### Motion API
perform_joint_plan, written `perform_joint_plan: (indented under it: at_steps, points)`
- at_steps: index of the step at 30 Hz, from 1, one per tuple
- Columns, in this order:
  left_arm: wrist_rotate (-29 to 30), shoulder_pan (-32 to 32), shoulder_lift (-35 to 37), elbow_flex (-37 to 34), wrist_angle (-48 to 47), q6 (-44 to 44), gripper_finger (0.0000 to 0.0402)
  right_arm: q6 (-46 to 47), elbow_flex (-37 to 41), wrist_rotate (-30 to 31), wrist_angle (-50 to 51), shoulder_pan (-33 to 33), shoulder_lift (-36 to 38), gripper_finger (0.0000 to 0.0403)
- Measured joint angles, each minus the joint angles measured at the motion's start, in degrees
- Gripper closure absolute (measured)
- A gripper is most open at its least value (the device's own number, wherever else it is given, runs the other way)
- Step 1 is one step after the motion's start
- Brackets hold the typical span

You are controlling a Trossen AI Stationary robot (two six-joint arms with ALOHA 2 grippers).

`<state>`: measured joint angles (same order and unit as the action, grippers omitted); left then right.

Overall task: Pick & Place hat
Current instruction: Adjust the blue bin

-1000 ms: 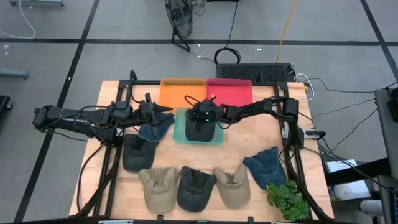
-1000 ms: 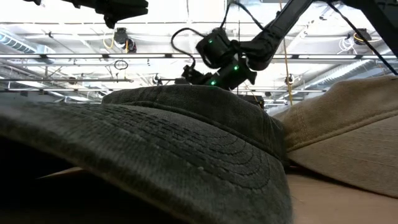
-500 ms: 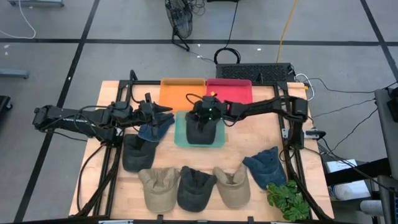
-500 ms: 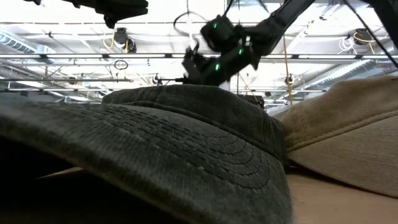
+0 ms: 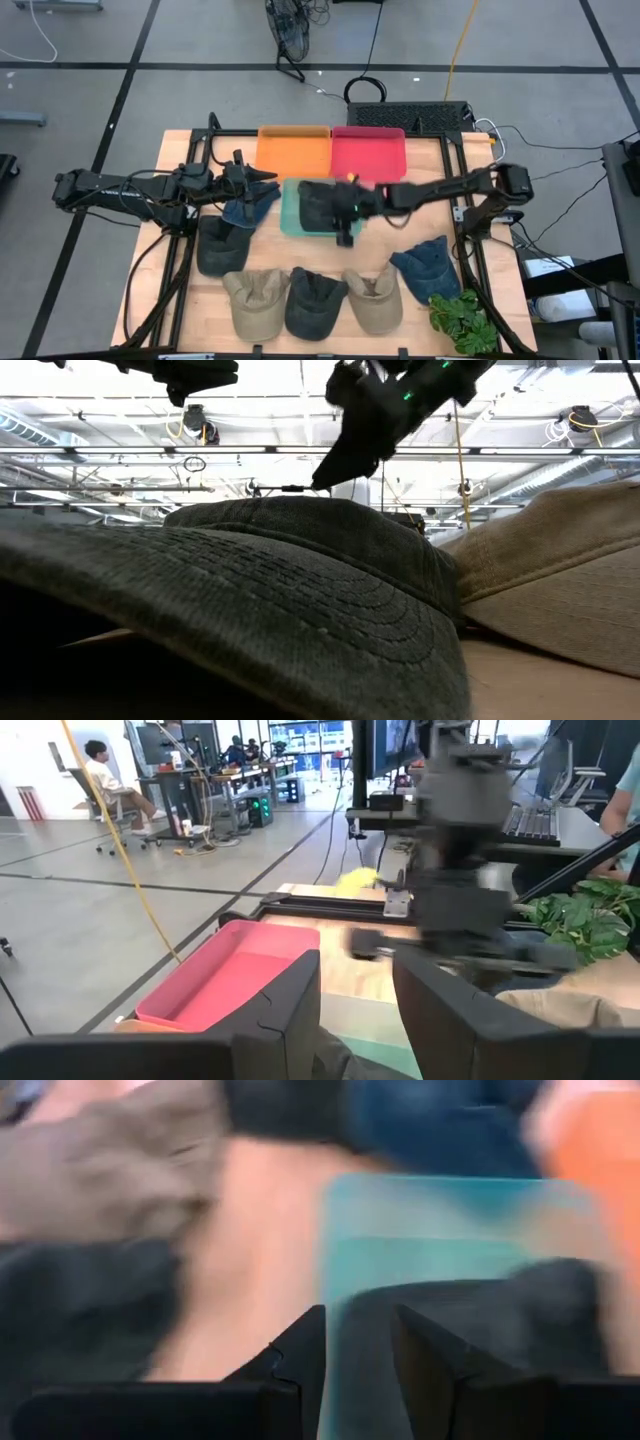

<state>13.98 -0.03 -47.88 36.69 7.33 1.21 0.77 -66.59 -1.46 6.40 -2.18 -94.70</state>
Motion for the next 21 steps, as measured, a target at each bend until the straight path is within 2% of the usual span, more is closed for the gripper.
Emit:
perform_joint_plan:
  at_steps: [4, 7, 14, 21]
  points:
    - [0.00, 0.00, 0.00, 0.00, 0.09, 0.00, 0.0261, -0.12, 1.28, 7.89, 4.19, -5.49, -0.55, 0.0308]
    - [-0.17, 0.00, 0.00, 0.00, 0.10, -0.48, 0.0261, 0.43, 2.56, 13.44, 4.37, -6.82, -0.69, 0.0301]
    - [-0.44, 0.00, 0.00, 0.00, 0.11, -1.51, 0.0261, 3.26, 5.48, 13.44, 4.00, -6.11, -1.75, 0.0295]
    - [-0.46, -0.02, 0.00, 0.00, -0.14, -1.49, 0.0261, 4.49, 8.21, 13.02, 1.09, -5.70, -1.64, 0.0319]
